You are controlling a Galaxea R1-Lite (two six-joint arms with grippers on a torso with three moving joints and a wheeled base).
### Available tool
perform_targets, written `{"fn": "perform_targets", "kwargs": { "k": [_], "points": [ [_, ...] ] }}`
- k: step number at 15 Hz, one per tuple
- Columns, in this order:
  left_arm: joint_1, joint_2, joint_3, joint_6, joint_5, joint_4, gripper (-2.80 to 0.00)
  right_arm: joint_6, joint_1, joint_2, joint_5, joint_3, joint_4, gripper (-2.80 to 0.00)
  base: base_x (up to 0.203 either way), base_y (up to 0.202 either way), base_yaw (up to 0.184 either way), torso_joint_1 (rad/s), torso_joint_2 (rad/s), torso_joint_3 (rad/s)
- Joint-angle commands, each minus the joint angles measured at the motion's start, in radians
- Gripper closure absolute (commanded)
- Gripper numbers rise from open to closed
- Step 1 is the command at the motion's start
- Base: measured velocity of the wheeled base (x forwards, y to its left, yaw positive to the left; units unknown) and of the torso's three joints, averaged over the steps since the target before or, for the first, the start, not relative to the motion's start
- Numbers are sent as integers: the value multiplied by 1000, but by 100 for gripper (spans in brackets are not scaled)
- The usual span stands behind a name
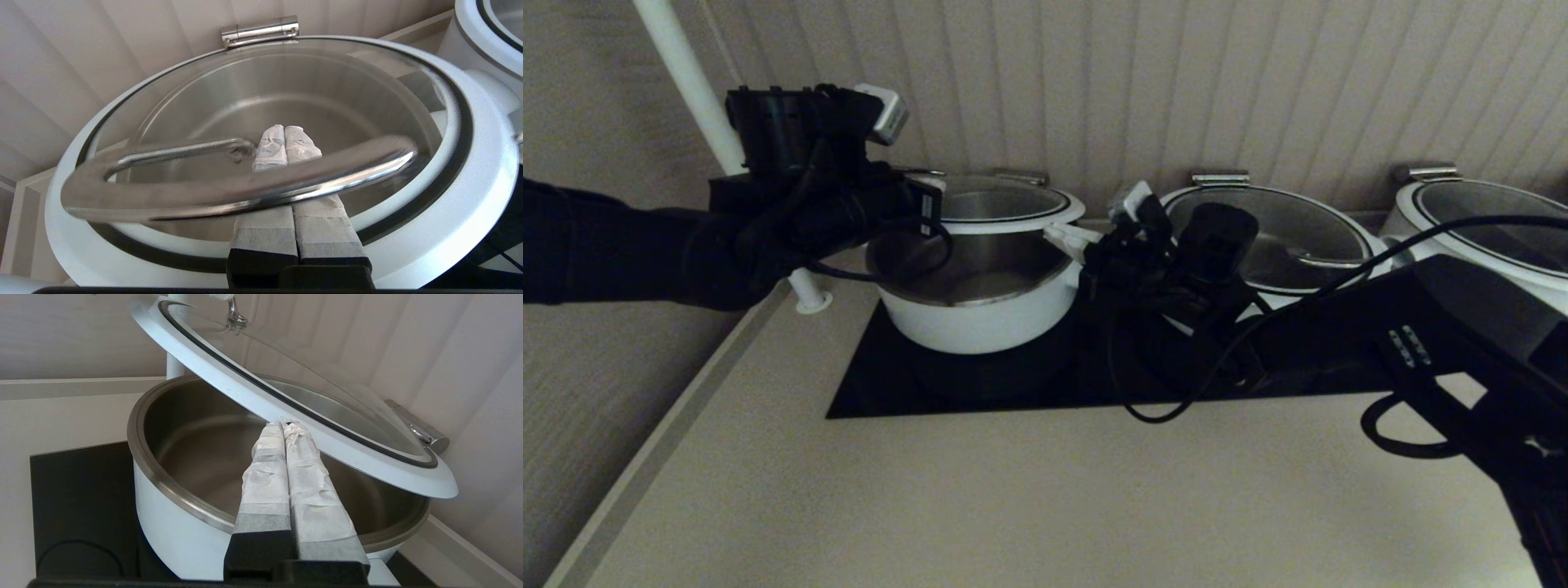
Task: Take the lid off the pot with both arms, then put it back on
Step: Hold the pot lid with the right arm
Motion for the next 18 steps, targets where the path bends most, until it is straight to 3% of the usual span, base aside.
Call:
{"fn": "perform_targets", "kwargs": {
  "k": [1, 18],
  "points": [
    [1, -4, 0, 1, 0, -3, 0, -2, 0, 7, 1, -1, -4, 0, 0, 0, 0, 0, 0, 0],
    [1, 2, -20, 1, 0, -1, 0, -2, 82, 21, 9, 11, -6, 0, 0, 0, 0, 0, 0, 0]
  ]
}}
